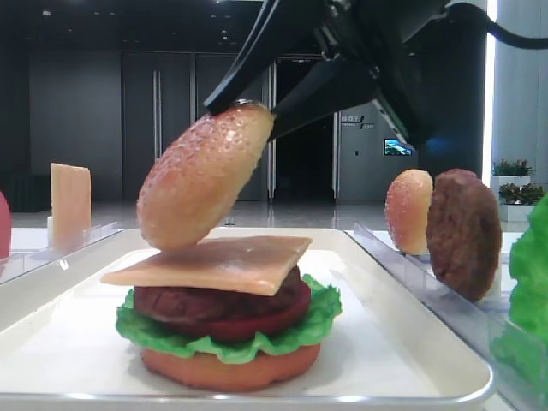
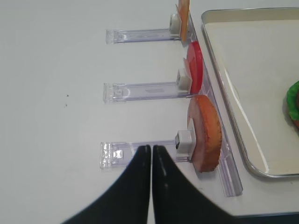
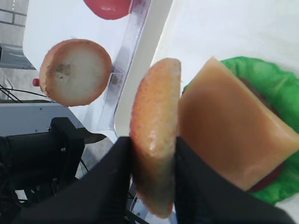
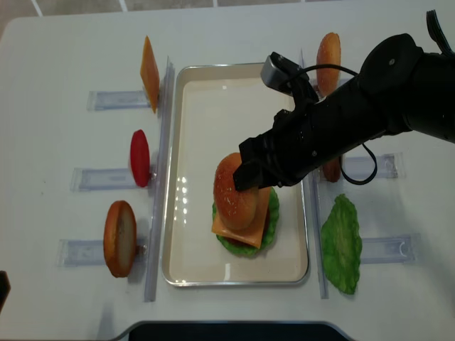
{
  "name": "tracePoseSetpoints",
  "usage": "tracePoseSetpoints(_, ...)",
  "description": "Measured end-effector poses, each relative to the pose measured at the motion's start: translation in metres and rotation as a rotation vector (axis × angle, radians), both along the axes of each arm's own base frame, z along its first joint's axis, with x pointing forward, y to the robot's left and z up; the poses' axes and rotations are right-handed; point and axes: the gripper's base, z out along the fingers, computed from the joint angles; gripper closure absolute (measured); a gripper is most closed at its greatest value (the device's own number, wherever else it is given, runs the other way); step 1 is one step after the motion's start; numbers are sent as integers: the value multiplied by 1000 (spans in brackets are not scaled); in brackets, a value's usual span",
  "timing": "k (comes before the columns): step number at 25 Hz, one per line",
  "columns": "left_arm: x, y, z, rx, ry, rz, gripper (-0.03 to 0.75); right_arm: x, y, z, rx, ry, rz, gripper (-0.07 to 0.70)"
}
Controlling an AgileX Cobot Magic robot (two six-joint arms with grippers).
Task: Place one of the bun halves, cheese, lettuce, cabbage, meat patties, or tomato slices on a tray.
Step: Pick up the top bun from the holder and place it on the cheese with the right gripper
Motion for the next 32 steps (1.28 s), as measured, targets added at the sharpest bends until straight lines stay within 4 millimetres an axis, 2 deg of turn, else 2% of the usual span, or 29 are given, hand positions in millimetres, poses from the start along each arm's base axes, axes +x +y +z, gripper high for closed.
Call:
tracePoseSetpoints(22, 0, 0, 0, -1, 0, 0, 715, 4, 4, -13, 4, 65, -9, 413)
tracePoseSetpoints(32, 0, 0, 0, -1, 0, -1, 715, 5, 4, -13, 12, 73, -16, 413)
